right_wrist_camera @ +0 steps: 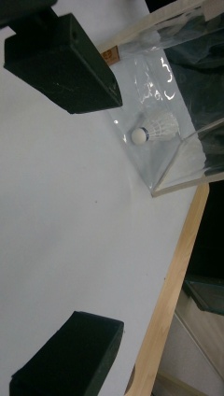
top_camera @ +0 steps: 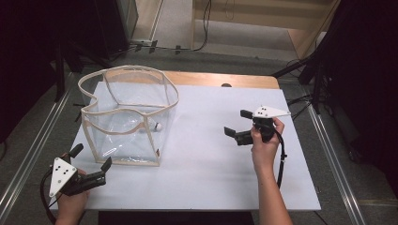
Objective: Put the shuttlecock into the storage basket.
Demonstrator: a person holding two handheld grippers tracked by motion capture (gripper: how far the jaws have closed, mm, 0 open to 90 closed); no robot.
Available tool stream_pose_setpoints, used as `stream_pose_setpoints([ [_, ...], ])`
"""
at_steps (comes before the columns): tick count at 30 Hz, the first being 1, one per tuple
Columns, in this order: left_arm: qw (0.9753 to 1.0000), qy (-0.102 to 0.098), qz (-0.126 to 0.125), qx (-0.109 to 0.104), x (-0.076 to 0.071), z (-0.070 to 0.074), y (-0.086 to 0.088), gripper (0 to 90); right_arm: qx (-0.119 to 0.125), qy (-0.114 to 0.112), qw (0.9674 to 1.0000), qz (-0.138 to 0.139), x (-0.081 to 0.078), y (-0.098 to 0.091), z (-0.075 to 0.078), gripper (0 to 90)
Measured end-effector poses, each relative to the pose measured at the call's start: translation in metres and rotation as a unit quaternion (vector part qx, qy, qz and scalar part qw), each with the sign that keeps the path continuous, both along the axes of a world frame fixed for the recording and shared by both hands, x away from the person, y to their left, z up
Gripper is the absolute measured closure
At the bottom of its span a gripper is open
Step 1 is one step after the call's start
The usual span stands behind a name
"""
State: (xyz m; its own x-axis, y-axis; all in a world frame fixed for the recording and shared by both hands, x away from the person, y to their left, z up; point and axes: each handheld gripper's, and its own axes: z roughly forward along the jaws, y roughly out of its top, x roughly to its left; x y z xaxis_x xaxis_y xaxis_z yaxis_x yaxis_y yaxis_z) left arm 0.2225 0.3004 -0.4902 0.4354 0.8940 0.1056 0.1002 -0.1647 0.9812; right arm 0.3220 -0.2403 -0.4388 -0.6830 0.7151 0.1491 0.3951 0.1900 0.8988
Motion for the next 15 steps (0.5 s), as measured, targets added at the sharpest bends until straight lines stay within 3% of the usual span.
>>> stream_pose_setpoints([
  [15,1.0000,0.000,0.000,0.001,0.000,0.000,0.000,0.0,0.006,0.005,0.9998,-0.018,-0.011,-0.016,-0.012,0.0],
])
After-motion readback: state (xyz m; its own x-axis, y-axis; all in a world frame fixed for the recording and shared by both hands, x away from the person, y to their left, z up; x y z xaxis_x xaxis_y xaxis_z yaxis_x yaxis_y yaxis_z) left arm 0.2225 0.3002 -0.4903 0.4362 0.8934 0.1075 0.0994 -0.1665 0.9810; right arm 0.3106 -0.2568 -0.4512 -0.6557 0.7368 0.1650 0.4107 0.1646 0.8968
